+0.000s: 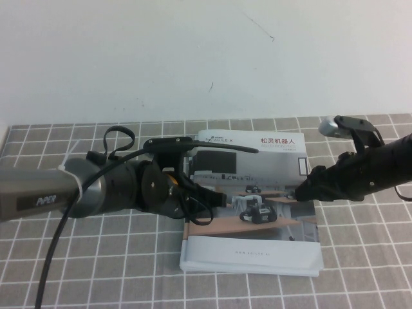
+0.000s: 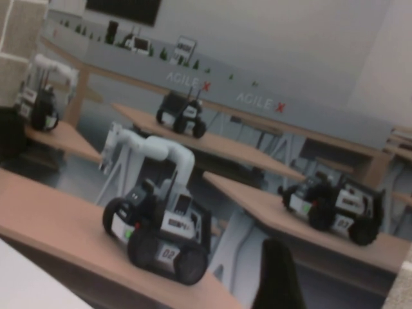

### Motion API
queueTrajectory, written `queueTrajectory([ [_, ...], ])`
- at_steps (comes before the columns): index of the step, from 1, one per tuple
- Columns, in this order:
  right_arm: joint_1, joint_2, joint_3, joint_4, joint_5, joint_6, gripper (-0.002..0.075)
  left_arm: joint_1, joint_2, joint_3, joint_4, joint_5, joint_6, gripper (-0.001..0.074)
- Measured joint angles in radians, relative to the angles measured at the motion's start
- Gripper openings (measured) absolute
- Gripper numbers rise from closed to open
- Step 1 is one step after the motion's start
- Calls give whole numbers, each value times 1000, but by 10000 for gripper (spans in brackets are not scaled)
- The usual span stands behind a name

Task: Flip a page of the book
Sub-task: Open the closed book

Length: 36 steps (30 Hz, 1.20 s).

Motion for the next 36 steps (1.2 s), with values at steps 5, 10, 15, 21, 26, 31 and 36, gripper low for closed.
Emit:
queueTrajectory([
  [5, 0, 2, 0, 0, -19, 11, 443, 0, 0, 0, -6, 0, 0, -3],
  [10, 0, 37, 0, 47, -6, 12, 443, 0, 0, 0, -6, 2, -4, -4],
  [15, 0, 55, 0, 80, 3, 15, 443, 0, 0, 0, -6, 2, -4, -4],
  [21, -4, 55, -2, 132, 28, -7, 441, 0, 0, 0, -6, 2, -2, -4],
  [26, -9, 49, -18, 151, 49, -19, 441, 0, 0, 0, -6, 2, -2, -4],
  [31, -9, -10, -36, 158, 86, -21, 440, 0, 0, 0, -6, 2, -2, -4],
  [36, -6, -46, -45, 158, 133, -21, 440, 0, 0, 0, -6, 0, -2, -4],
])
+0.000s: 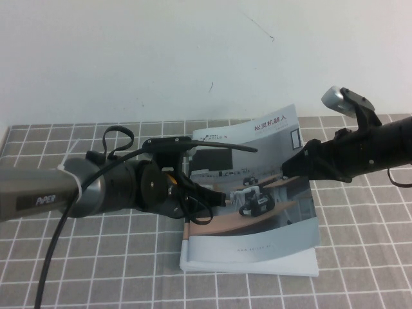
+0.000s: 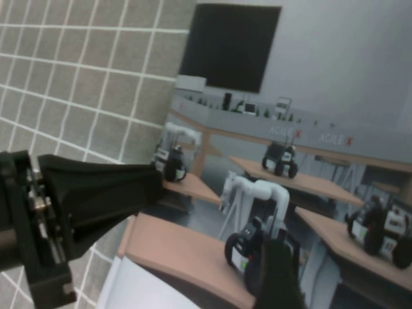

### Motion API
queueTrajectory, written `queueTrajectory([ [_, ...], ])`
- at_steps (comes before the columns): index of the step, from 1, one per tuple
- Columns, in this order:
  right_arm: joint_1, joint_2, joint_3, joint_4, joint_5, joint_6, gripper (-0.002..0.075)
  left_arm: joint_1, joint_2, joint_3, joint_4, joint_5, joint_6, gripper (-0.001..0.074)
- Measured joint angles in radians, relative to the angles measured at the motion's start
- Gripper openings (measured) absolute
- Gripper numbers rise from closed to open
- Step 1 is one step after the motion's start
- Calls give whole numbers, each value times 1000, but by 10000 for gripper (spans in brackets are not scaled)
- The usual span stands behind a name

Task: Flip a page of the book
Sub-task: Open the closed book

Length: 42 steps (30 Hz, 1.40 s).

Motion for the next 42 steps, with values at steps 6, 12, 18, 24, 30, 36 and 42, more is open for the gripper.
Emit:
queueTrajectory([
  [6, 0, -1, -5, 0, 22, -4, 433, 0, 0, 0, 0, 0, 4, -4],
  [12, 0, -6, -5, 0, 43, -8, 395, 0, 0, 0, 0, 0, 4, -4],
  [18, 0, -13, -5, 0, 69, -8, 388, 0, 0, 0, 0, 0, 4, -4],
  [24, 0, -13, -47, -45, 117, 19, 387, 0, 0, 0, 0, 0, 4, -4],
  [30, 1, -13, -87, -141, 144, 76, 386, 0, 0, 0, 0, 0, 4, -4],
  [36, 1, -13, -94, -168, 146, 96, 386, 0, 0, 0, 0, 0, 4, -4],
  [42, 4, -13, -129, -246, 165, 153, 386, 0, 0, 0, 0, 0, 4, -4],
])
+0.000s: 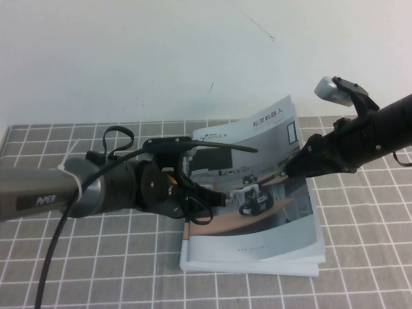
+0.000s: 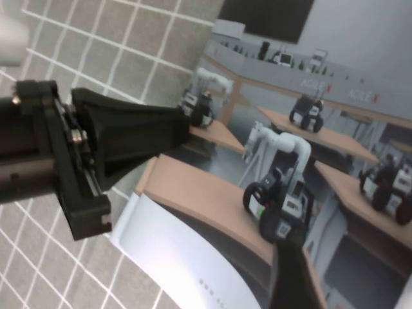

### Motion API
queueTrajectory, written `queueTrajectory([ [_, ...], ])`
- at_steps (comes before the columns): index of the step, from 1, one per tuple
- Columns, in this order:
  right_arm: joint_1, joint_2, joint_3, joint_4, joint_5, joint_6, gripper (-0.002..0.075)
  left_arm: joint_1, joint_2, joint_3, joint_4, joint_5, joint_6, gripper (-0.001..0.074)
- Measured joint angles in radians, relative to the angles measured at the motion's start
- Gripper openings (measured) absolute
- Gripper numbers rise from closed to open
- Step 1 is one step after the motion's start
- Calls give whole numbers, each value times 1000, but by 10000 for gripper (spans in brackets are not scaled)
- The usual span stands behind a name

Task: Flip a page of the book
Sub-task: Open the closed book

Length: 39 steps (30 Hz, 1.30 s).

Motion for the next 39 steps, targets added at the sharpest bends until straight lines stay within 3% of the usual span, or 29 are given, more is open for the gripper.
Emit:
queueTrajectory([
  [28, 1, 148, -23, -178, -33, 123, 386, 0, 2, 0, 0, 0, 0, -4],
  [34, 1, 149, -23, -117, -36, 123, 386, 0, 2, 0, 0, 0, 1, -3],
  [39, -3, 149, -23, 51, -14, 75, 386, 0, 2, 0, 0, 0, 1, -4],
])
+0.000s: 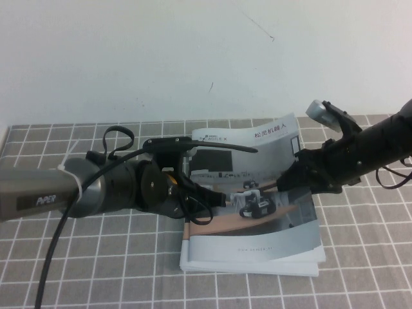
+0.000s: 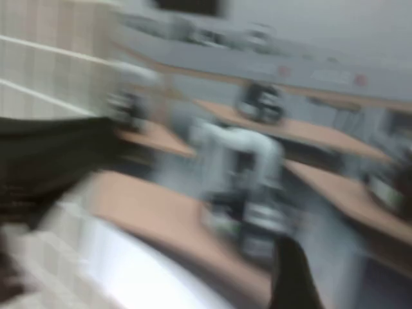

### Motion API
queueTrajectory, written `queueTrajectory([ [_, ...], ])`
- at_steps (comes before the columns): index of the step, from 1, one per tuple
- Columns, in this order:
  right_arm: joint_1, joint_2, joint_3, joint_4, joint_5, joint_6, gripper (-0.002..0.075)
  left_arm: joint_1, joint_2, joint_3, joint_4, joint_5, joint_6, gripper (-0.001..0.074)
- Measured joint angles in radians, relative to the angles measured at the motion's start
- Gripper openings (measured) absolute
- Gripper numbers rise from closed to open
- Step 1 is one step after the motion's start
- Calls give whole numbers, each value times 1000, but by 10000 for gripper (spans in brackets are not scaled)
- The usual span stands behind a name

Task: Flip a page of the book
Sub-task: Open the closed book

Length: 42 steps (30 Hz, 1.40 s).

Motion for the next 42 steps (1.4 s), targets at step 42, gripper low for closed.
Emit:
queueTrajectory([
  [42, 69, -78, -45, 364, 123, -261, 381, -389, -708, 365, 26, -76, 441, -2],
])
